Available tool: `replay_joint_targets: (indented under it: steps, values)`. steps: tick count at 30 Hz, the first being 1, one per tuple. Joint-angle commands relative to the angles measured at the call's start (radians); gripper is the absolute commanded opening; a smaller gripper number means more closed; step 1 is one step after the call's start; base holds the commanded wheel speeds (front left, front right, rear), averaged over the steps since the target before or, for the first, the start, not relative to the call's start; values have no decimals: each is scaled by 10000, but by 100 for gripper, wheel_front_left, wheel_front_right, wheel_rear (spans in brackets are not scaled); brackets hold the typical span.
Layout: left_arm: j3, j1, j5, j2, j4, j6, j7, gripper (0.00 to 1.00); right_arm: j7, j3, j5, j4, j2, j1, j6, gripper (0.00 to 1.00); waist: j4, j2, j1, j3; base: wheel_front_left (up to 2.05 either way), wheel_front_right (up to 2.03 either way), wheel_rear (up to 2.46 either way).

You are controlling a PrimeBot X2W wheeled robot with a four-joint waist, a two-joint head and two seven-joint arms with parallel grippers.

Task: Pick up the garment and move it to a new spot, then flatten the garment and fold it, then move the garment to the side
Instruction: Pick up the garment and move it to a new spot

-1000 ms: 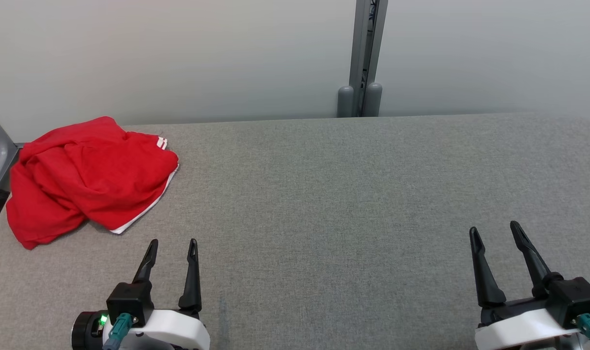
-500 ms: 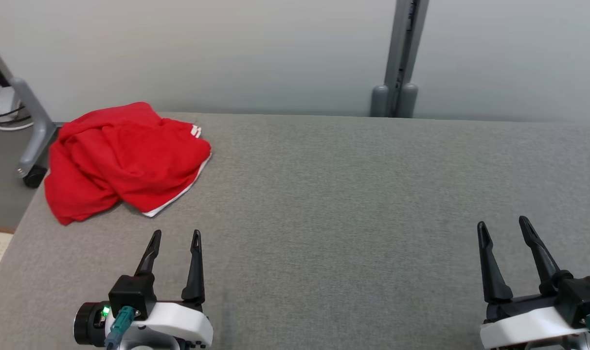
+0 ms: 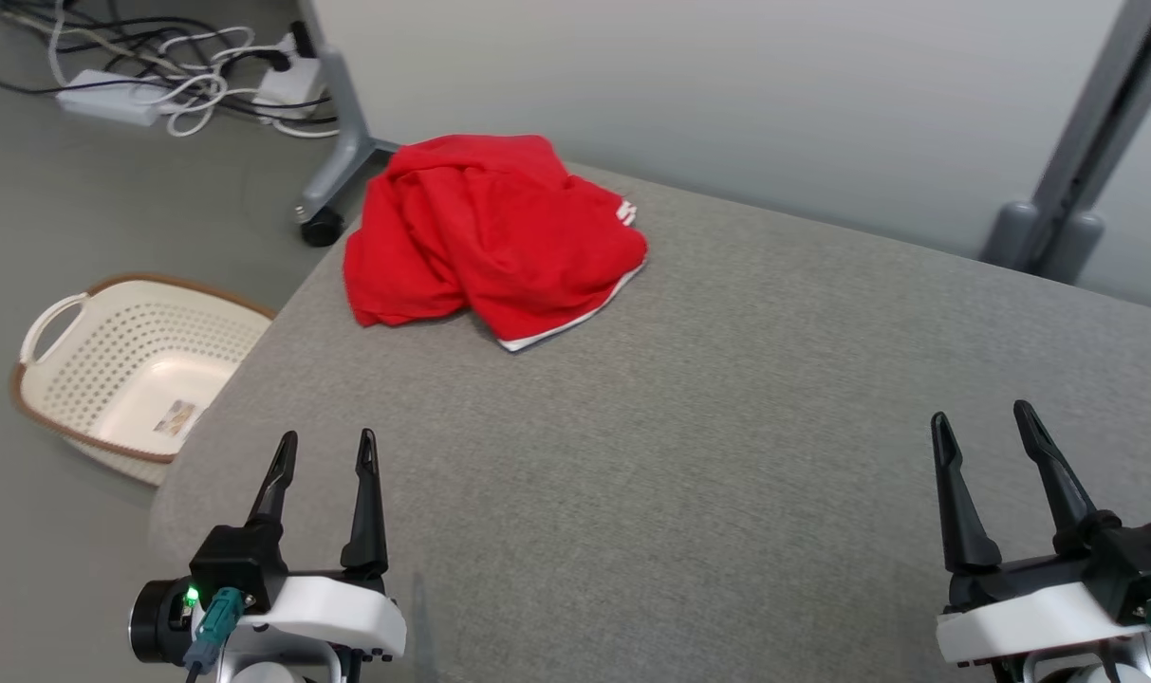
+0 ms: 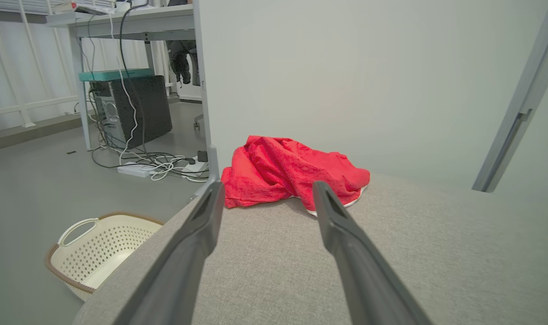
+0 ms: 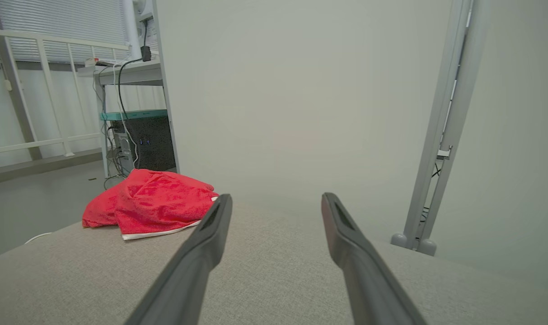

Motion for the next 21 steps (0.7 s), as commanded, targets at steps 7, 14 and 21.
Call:
replay_joint_targets:
  steps: [7, 14, 21]
  values:
    - [108, 131, -292, 23, -316, 210, -5, 100, -53, 276, -124, 66, -74, -325, 1, 100, 1062, 0, 0, 386, 0, 0, 0]
    - [75, 65, -610, 36, -415, 278, -5, 100, -53, 178, -199, 32, -71, -421, 1, 100, 1078, 0, 0, 535, 0, 0, 0]
    - [394, -862, -213, 80, -311, -30, -5, 100, -53, 4, -469, -245, -76, -517, 1, 100, 633, 0, 0, 1249, 0, 0, 0]
